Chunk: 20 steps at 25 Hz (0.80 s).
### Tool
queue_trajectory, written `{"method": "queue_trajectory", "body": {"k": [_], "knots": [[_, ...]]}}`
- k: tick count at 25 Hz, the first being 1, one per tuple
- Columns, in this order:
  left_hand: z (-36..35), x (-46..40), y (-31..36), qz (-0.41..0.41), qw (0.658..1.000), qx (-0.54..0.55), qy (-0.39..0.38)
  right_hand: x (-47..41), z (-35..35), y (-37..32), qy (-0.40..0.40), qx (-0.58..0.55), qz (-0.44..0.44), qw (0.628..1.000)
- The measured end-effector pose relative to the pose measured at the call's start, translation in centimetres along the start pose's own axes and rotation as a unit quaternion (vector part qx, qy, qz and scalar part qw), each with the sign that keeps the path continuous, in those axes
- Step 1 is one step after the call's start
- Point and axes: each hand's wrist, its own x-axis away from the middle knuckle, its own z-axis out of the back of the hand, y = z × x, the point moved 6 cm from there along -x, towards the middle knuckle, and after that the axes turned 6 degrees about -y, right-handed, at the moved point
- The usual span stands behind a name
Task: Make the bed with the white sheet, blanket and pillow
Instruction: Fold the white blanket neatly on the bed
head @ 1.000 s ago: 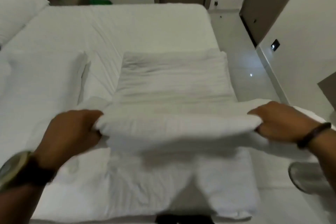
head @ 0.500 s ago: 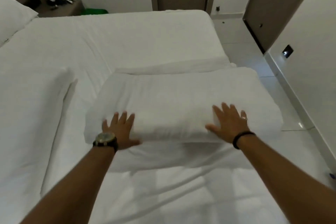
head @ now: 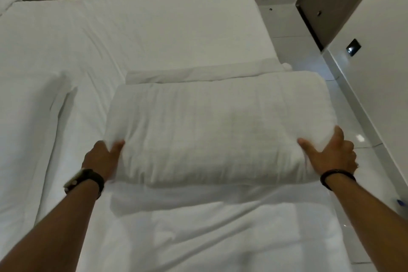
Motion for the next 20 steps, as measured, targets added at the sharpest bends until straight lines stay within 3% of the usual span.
{"method": "queue_trajectory", "body": {"k": [4, 7, 13, 16, 18, 20], "knots": [[-0.8, 4.8, -6.5, 0.020, 0.999, 0.031, 0.022, 1.1, 1.5, 0.7, -0.030, -0.097, 0.099, 0.990], [-1.5, 4.9, -8.7, 0.030, 0.998, 0.050, 0.006, 2.3, 0.3, 2.6, -0.058, -0.116, 0.113, 0.985], [-1.2, 2.8, -6.2, 0.019, 0.999, 0.004, 0.035, 1.0, -1.0, 2.9, -0.038, -0.084, 0.100, 0.991], [-1.2, 3.2, -5.6, 0.009, 0.996, -0.039, 0.075, 2.0, -1.2, 2.9, 0.047, 0.018, 0.049, 0.998], [-1.5, 3.7, -4.2, -0.032, 0.981, -0.147, 0.124, 3.6, -1.9, 0.3, 0.118, 0.080, 0.079, 0.987], [-4.3, 4.4, -0.2, -0.155, 0.955, -0.228, 0.107, 5.7, -4.4, -5.8, 0.138, 0.084, 0.214, 0.963]]}}
